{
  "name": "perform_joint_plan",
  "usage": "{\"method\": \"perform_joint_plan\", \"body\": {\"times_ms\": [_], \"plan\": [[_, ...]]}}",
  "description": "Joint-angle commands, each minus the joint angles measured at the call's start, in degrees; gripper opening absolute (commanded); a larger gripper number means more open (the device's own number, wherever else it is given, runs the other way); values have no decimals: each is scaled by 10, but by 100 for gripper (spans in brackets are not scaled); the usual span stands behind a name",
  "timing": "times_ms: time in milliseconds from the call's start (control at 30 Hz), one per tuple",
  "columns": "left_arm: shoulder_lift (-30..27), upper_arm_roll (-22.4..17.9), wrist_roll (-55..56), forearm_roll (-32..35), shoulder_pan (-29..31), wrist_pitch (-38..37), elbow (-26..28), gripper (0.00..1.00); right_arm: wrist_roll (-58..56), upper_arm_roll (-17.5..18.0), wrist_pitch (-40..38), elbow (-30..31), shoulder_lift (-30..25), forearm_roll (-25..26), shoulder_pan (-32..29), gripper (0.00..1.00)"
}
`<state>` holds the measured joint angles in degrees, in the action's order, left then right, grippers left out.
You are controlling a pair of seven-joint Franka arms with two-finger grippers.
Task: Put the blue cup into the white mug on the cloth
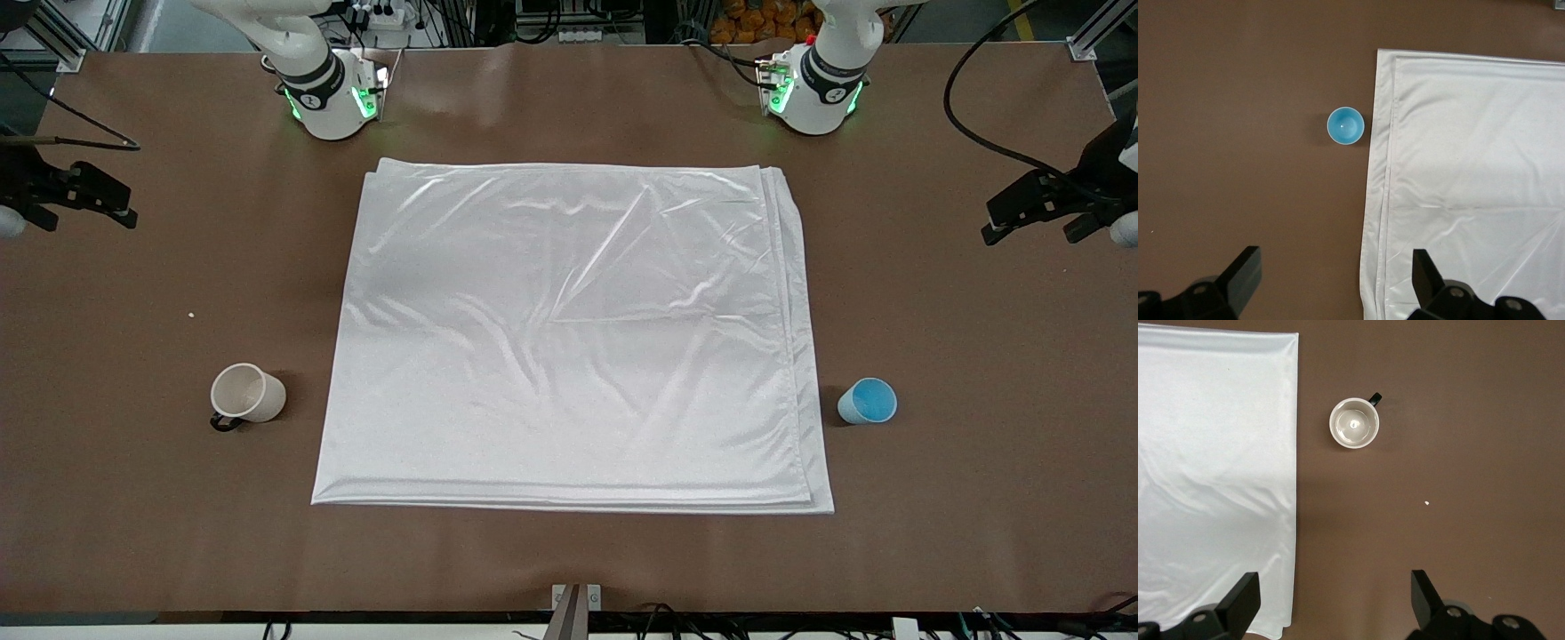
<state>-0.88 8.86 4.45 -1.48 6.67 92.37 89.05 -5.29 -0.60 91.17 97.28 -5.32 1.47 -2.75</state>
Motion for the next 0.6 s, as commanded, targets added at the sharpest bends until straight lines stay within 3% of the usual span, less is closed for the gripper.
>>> {"method": "perform_joint_plan", "body": {"times_ms": [0, 367, 567], "plan": [[-8, 2, 9, 10, 2, -6, 4, 100, -6, -1, -8, -10, 6, -1, 0, 100], [9, 2, 9, 10, 2, 2, 2, 100, -7, -1, -8, -10, 6, 0, -1, 100], [83, 2, 7, 16, 17, 91, 9, 100, -7, -1, -7, -9, 7, 0, -1, 100]]}}
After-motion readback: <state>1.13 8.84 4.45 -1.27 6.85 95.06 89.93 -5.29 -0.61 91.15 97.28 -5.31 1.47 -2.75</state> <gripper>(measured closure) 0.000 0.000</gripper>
